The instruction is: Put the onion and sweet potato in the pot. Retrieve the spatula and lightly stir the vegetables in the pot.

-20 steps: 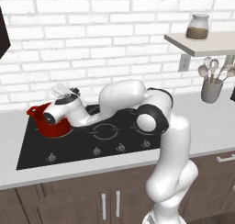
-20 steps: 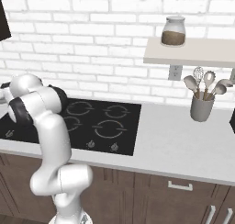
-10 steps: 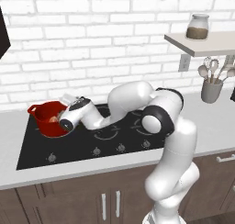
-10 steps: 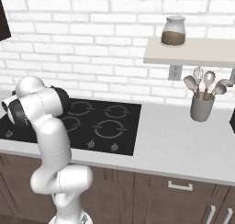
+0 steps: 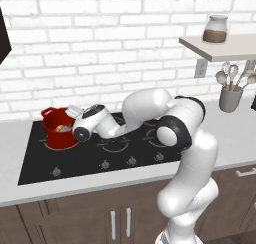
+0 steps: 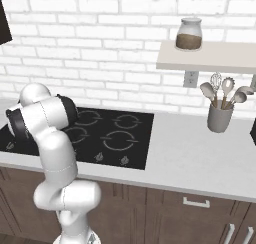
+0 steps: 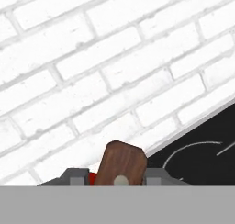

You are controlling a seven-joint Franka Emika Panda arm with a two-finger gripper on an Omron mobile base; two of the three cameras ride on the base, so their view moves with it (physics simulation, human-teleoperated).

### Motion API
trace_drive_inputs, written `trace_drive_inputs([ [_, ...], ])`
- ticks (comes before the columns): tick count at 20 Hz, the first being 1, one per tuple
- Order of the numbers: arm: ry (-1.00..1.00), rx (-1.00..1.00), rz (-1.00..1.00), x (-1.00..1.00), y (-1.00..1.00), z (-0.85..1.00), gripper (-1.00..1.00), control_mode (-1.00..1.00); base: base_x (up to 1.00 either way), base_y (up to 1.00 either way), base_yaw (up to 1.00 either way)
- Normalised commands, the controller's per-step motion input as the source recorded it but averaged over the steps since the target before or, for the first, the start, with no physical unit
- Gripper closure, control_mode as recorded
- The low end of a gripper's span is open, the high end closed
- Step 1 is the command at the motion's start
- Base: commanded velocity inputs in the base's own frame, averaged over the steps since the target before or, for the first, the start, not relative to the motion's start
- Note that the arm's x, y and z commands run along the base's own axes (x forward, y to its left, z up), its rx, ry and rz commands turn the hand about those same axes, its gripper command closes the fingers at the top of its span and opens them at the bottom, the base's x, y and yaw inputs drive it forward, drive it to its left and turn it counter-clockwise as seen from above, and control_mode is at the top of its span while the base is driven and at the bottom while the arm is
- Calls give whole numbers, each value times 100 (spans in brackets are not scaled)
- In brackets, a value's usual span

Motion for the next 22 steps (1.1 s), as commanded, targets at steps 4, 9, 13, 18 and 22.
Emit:
trace_drive_inputs([
  [4, 24, -40, 8, 6, 31, 100, 100, -100, 0, 0, 0],
  [9, 18, -40, 4, 39, 29, 100, 100, -100, 0, 0, 0],
  [13, 8, -37, 3, 60, 41, 100, 100, -100, 0, 0, 0],
  [18, 0, -37, 5, 27, 43, 100, 100, -100, 0, 0, 0],
  [22, -4, -48, 4, 17, 51, 100, 100, -100, 0, 0, 0],
])
